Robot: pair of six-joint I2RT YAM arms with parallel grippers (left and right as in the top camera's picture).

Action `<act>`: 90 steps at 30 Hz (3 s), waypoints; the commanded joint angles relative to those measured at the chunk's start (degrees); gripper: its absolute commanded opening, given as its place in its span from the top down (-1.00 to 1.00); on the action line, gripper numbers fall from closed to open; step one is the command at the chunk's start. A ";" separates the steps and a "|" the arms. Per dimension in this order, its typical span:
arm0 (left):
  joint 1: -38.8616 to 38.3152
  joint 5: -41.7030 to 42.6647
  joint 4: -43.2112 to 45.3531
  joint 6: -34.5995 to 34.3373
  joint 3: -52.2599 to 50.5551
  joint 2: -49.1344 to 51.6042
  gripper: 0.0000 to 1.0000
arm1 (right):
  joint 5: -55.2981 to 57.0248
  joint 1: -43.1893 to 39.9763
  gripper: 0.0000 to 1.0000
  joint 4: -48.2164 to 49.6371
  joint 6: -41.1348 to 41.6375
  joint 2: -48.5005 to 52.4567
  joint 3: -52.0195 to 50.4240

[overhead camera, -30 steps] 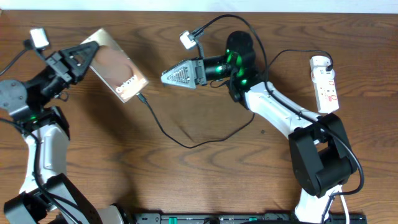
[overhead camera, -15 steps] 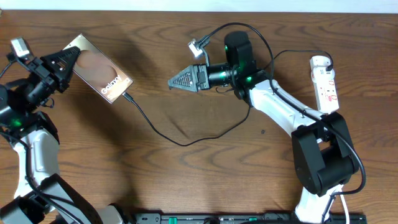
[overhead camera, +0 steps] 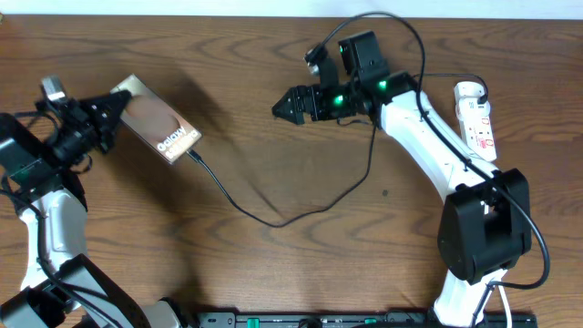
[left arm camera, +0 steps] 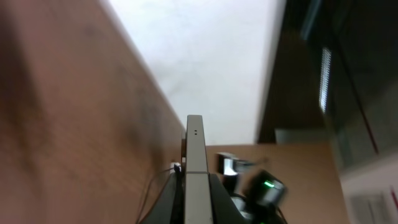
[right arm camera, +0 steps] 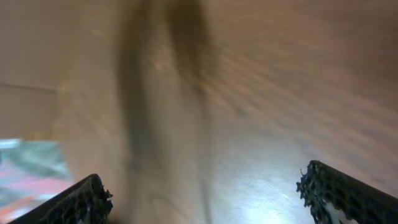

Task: Plug charger to phone and switch on socket
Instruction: 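Open the right gripper and pull it back from the phone, then lower the phone flat onto the table with the left gripper, then move the right gripper over the white power strip's switch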

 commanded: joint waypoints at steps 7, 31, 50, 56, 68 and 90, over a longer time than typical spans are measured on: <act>-1.81 -26.67 -31.91 26.77 0.68 0.09 0.86 | 22.01 -0.02 -0.99 -9.86 -3.58 0.35 9.01; -10.75 -36.41 -30.97 25.62 0.63 14.75 0.86 | 23.41 -0.02 -0.99 -11.69 -3.63 0.26 9.42; -10.75 -36.63 -34.80 25.66 0.63 14.78 0.49 | 23.39 -0.02 -0.98 -11.82 -3.63 0.26 9.42; -10.75 -36.85 -35.85 26.10 0.63 14.78 0.35 | 23.37 -0.02 -0.99 -11.82 -3.61 0.26 9.42; -10.40 -37.05 -35.50 27.61 0.63 14.73 0.23 | 23.37 -0.02 -0.99 -12.02 -3.63 0.26 9.42; -14.80 -36.44 -40.46 44.06 0.76 -16.83 -0.71 | 26.16 -0.13 -0.98 -12.37 -4.02 0.26 9.42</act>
